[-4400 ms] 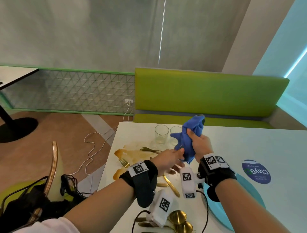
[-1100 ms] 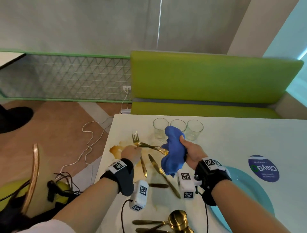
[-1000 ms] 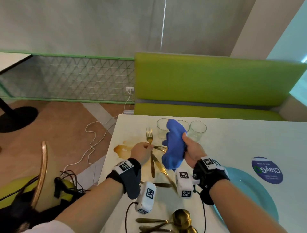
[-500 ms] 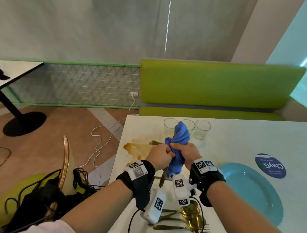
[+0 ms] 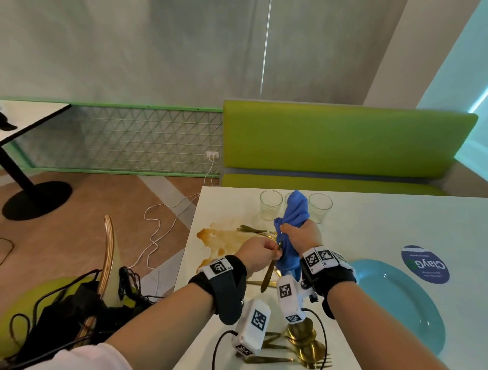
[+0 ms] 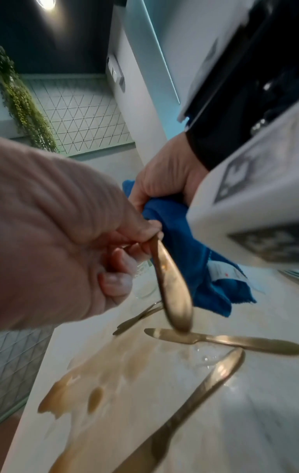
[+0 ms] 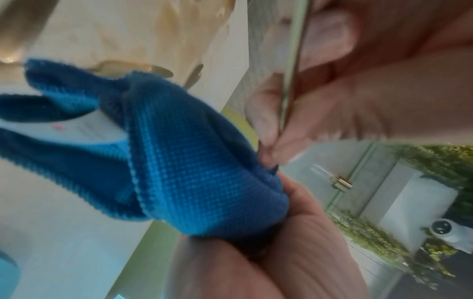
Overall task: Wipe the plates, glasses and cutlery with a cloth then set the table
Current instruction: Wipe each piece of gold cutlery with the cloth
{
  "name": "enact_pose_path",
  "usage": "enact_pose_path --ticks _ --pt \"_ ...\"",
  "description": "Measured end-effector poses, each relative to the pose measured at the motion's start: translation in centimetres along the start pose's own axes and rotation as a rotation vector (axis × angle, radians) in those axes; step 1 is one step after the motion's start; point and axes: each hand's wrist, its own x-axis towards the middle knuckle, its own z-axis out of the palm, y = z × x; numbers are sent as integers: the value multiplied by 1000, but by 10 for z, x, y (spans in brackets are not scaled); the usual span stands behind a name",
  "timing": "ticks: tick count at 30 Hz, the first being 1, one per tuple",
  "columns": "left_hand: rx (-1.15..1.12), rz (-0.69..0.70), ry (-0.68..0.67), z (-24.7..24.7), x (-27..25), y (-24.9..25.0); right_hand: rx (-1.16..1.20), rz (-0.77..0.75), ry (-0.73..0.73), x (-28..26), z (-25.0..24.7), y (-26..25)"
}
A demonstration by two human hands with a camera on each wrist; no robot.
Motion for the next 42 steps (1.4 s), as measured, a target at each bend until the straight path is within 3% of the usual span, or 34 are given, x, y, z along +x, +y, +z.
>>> enact_pose_path --ticks 4,7,9,12,16,18,22,25,29,32,37,42 --pt "55 -2 51 -5 3 0 -30 -63 142 9 -17 -9" --pt "62 -54 94 -8 5 -9 20 -15 212 21 -39 -8" --pt "5 -86 153 -11 8 -15 111 39 176 27 -47 -3" --pt "-5 -48 190 -10 13 -8 321 143 -3 21 -37 12" --pt "196 28 172 0 19 6 475 208 -276 -4 -14 18" --pt "257 53 153 5 18 9 495 214 -329 -6 -13 21" --pt "278 132 128 14 16 15 410 177 -262 0 -16 25" --pt "163 139 141 22 16 20 469 185 -181 4 -18 21" --pt "-179 4 145 23 14 16 621 175 -65 15 -30 12" --pt "-195 -73 36 24 7 10 716 147 -34 27 -41 10" --pt "-211 -22 64 34 7 6 693 111 -89 22 -39 6" --pt "-210 -2 176 29 16 9 447 125 -236 10 -26 20"
